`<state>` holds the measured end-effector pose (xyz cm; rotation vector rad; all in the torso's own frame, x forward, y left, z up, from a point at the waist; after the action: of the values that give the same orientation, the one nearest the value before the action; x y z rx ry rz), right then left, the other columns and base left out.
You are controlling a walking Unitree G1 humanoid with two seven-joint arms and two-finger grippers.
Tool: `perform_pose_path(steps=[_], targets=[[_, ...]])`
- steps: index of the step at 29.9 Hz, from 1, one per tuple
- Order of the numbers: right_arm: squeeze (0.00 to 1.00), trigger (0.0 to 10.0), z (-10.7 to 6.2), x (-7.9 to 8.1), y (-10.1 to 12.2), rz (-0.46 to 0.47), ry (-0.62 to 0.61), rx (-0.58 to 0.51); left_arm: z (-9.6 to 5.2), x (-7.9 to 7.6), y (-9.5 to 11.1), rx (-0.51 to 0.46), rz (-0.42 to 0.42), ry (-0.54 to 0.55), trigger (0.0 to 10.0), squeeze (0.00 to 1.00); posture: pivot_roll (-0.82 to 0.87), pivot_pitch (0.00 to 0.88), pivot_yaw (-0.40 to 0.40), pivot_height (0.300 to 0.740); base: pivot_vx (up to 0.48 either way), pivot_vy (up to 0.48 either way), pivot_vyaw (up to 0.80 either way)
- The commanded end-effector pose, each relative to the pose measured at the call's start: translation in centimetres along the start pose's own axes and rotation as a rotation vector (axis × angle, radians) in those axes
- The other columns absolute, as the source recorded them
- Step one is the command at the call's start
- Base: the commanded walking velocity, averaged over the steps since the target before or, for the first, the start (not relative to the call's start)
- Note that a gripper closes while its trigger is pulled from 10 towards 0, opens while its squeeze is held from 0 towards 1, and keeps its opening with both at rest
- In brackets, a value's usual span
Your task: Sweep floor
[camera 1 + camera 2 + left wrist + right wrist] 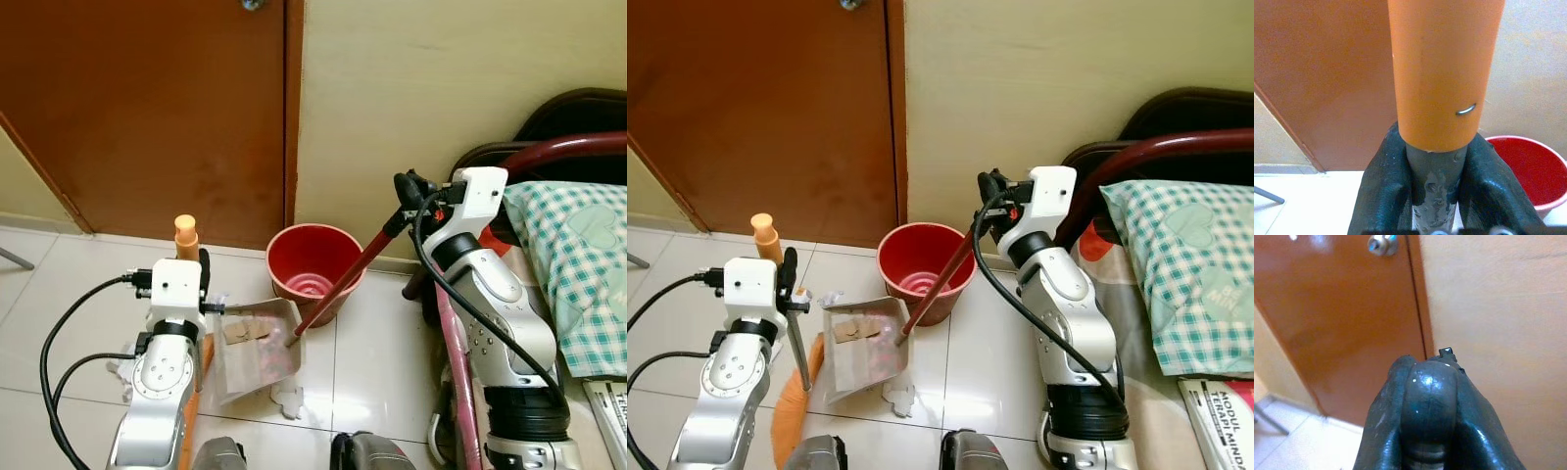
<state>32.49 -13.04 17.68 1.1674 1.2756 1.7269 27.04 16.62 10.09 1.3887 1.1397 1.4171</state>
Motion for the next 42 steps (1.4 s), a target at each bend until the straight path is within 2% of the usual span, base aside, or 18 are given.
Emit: perform_pose_path(steps=[1,9,15,42], targets=[[0.00,10.0,-0.2,0.3,0.2,-0.009,0.033,0.001,-0.1,0.0,-0.4,0.019,0.003,0.018,10.0,0.00,0.10,0.106,-0.088,0.740,0.000,0.000,0.00],[0.00,10.0,-0.6,-0.7,-1.3,-0.050,-0.017,0.031,-0.4,-0.5,-0.5,0.023,-0.008,0.013,10.0,0.00,0.10,0.101,-0.094,0.740,0.000,0.000,0.00],[0.00,10.0,-0.9,-0.9,-1.9,-0.064,-0.033,0.039,-0.1,-0.7,-0.3,0.018,-0.011,0.009,10.0,0.00,0.10,0.096,-0.094,0.740,0.000,0.000,0.00],[0.00,10.0,-1.1,-2.1,-2.3,-0.088,-0.131,0.016,0.0,-0.7,0.3,0.005,-0.012,-0.003,10.0,0.00,0.05,0.115,-0.070,0.740,0.000,0.000,0.00]])
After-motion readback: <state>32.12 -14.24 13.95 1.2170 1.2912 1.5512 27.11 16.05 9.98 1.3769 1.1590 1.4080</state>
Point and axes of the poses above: a point about 5 cm out from each wrist's last joint towards the gripper, its own z axis pointing out of the wrist towards the gripper, its own y axis along the axis of the wrist's last joint, x = y × z, the point moved 2 cm from there along z, pointing out of the wrist towards the gripper, and after that the axes turned 3 degrees about z, right-handed, at the moved point
